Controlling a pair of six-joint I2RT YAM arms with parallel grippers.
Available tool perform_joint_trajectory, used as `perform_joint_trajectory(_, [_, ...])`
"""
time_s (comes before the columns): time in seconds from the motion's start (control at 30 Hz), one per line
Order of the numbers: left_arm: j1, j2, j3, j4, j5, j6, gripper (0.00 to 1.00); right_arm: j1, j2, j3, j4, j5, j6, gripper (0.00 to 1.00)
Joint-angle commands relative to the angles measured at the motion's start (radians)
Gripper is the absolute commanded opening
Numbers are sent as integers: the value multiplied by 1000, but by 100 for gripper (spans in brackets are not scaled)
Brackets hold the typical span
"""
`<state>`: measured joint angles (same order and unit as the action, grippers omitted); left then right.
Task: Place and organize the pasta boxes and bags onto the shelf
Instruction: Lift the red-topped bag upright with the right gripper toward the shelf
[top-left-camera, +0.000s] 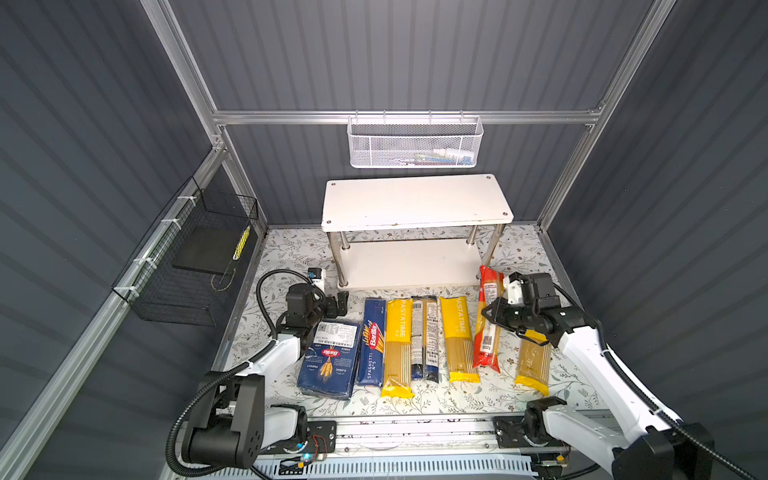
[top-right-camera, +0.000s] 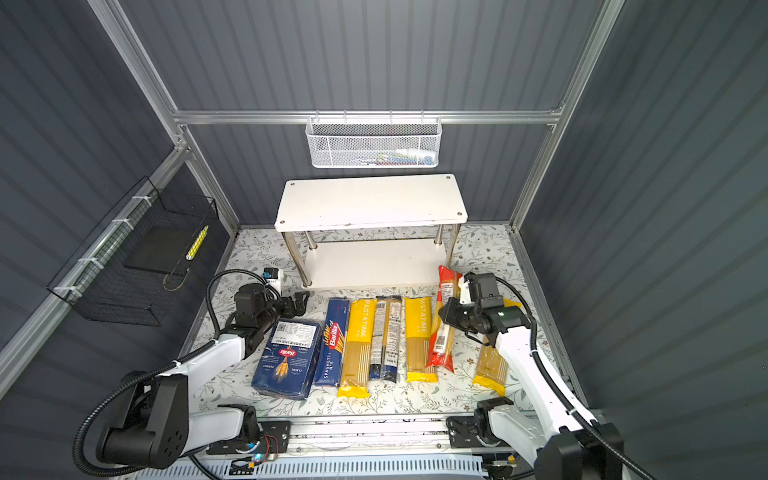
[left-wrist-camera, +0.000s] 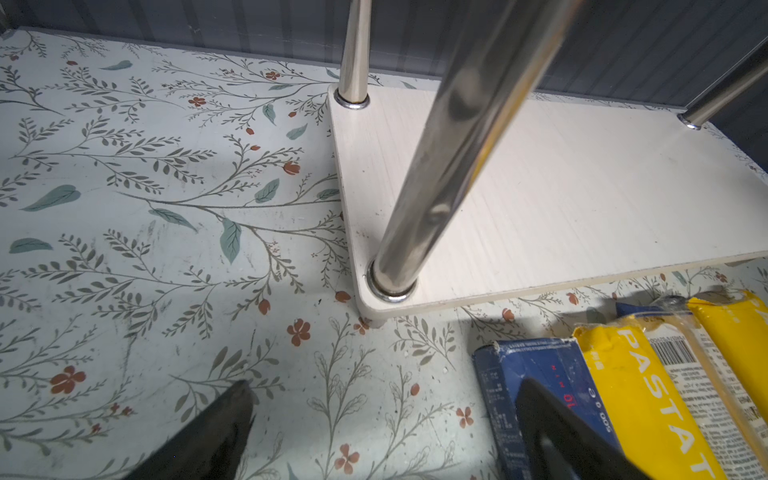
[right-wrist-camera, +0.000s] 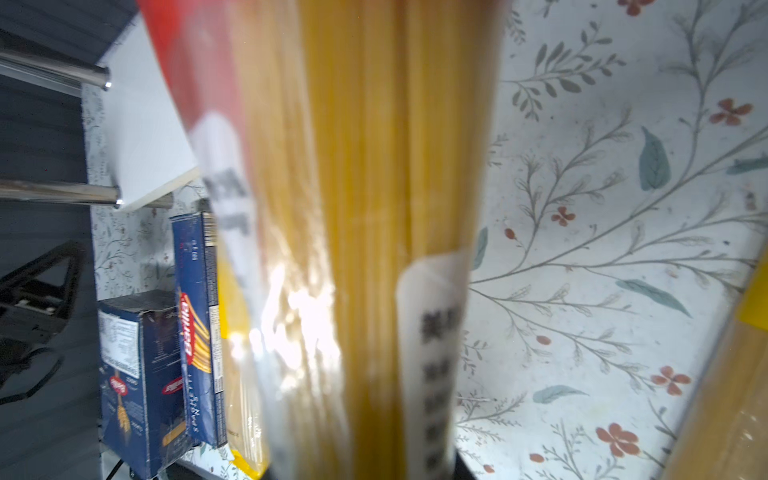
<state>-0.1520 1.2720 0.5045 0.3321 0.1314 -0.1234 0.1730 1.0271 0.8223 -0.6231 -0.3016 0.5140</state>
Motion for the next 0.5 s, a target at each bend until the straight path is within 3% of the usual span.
perform_joint_trajectory(0.0, [-6, 6, 23, -11, -3, 8, 99, 6, -52, 92, 43, -95, -24, 20])
perform_joint_trajectory(0.47, [-6, 9, 25, -14, -3, 8, 100, 6, -93, 231, -17, -159, -72, 18])
